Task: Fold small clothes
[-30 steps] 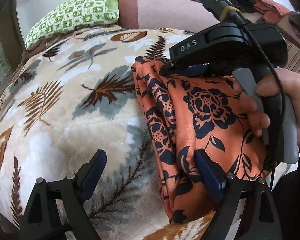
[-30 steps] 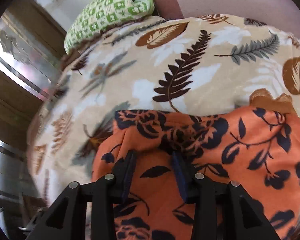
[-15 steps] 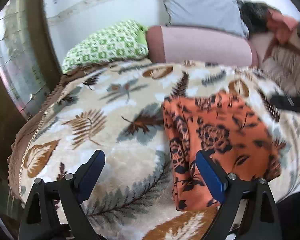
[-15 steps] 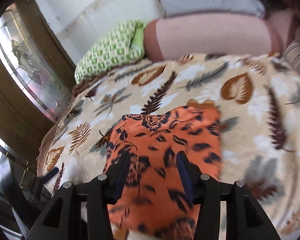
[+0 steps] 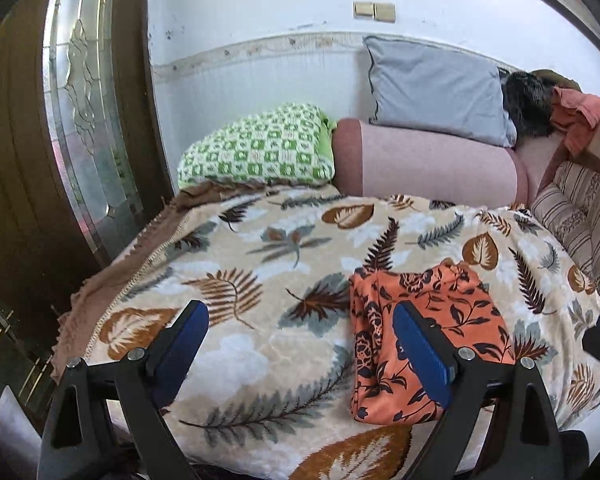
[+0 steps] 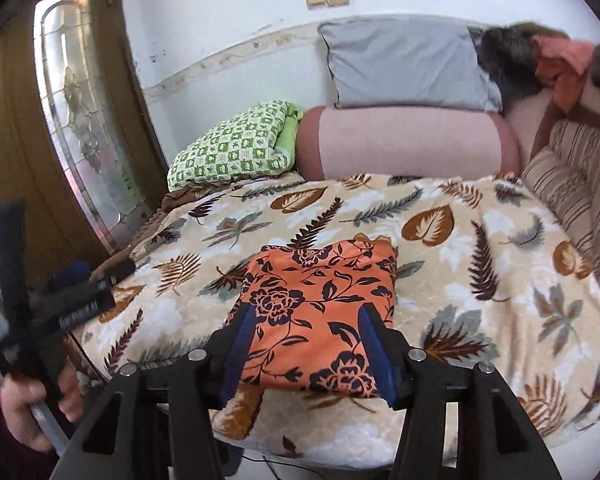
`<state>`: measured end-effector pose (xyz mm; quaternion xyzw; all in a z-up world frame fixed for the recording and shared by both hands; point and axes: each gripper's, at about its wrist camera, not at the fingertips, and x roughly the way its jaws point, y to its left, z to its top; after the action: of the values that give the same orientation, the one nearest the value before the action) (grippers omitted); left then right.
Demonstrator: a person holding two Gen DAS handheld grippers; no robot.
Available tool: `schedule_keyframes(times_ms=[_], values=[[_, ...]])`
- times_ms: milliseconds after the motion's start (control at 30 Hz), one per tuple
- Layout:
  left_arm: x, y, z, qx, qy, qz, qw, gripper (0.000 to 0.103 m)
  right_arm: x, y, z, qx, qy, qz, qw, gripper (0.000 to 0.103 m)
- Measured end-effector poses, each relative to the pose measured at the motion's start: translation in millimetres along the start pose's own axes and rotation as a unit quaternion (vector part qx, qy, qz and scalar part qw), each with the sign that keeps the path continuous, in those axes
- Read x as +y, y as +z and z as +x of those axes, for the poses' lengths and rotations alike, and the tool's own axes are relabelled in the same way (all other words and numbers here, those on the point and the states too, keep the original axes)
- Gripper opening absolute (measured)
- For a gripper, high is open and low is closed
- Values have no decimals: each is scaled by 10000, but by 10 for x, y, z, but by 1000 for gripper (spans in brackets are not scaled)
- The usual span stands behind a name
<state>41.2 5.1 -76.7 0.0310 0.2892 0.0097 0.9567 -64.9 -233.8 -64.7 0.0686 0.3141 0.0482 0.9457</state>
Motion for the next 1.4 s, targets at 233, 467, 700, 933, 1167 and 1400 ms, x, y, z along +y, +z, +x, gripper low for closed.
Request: schedule_keyframes(times_ms=[233,467,700,933,1167,1400], values=[[-13,64,-225,-200,42,-25,9998,94,59,-70,-159,-163,-202,-31,9997,59],[-37,77,-231,-219,285,-9,9994,94,43,-118,-70,-103,-228,-1,9997,59],[-90,65,-107,-128,658,108,9977,94,9,-57,69,-69,-199,53,9998,59],[-88,45,-15,-2,536,103,9985,94,-10,-2,171,-65,-191,74,9998,59],[-97,40,17,22,517,134,9986,94,29,21,314,49,-113,24,9999,59],[-76,34,42,72,523,114,9985,94,115,0,414,126,-86,-52,9999,59]])
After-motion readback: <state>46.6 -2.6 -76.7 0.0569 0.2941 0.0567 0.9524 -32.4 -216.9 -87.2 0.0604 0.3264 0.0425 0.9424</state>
